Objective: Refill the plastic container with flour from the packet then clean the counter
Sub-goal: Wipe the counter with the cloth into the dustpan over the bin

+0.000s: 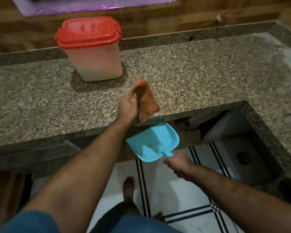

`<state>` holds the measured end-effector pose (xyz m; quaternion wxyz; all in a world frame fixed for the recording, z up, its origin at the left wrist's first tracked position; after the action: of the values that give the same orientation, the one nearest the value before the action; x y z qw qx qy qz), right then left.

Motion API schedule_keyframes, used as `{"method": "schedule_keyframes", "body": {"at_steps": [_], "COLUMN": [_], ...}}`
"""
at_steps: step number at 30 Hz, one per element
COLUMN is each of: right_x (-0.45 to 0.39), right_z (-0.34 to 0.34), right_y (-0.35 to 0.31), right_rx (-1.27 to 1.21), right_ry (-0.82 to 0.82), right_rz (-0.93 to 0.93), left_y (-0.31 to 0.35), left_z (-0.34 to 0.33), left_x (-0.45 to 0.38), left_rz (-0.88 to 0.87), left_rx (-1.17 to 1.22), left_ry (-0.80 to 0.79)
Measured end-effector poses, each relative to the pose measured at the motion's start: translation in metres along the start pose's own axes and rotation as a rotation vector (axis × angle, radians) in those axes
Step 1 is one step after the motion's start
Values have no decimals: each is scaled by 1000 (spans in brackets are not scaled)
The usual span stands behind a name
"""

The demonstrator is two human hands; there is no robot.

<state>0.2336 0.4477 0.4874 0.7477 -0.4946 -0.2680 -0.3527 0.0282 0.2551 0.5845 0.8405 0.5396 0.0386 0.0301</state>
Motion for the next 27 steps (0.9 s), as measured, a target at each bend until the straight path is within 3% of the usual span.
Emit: {"method": "schedule_keyframes", "body": {"at_steps": [3, 5, 7, 10, 12, 14, 18, 23, 27], "right_x": [5, 7, 6, 4, 5, 10, 23, 57, 97], "right_z": [-5, -9, -15, -25, -32, -42, -78, -164, -262], "right_y": [5, 5, 5, 2, 2, 2, -6, -32, -55], "right_rx": [24, 28, 20, 5, 4, 38, 160, 352, 517], "right_ry": [7, 17, 21, 38, 40, 40, 24, -28, -130], "right_rz": [13, 19, 10, -6, -4, 29, 93, 221, 325], "left_y": [-40, -69, -84, -68, -51, -51, -75, -137, -197], "left_z": [38, 39, 14, -24, -22, 1, 99, 270, 393], "left_x": [-25, -34, -25, 15, 40, 56, 93, 153, 216], "left_rz": [54, 100, -61, -294, -146, 36, 203, 341, 479], "left_rx": [-322, -501, -673, -460, -235, -51, 325, 345, 383], "left_ry": [172, 43, -209, -468, -541, -462, -153, 263, 490]}}
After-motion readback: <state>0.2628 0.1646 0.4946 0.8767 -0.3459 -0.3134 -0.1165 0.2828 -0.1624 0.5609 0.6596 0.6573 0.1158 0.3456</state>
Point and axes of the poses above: each hand's wrist, its own x-axis away from the middle knuckle, its own z-axis out of the back of the hand, y = z × x, the point moved 3 cm from there along -x, towards the middle knuckle, and after that the axes turned 3 degrees about y, right-handed, at the moved point
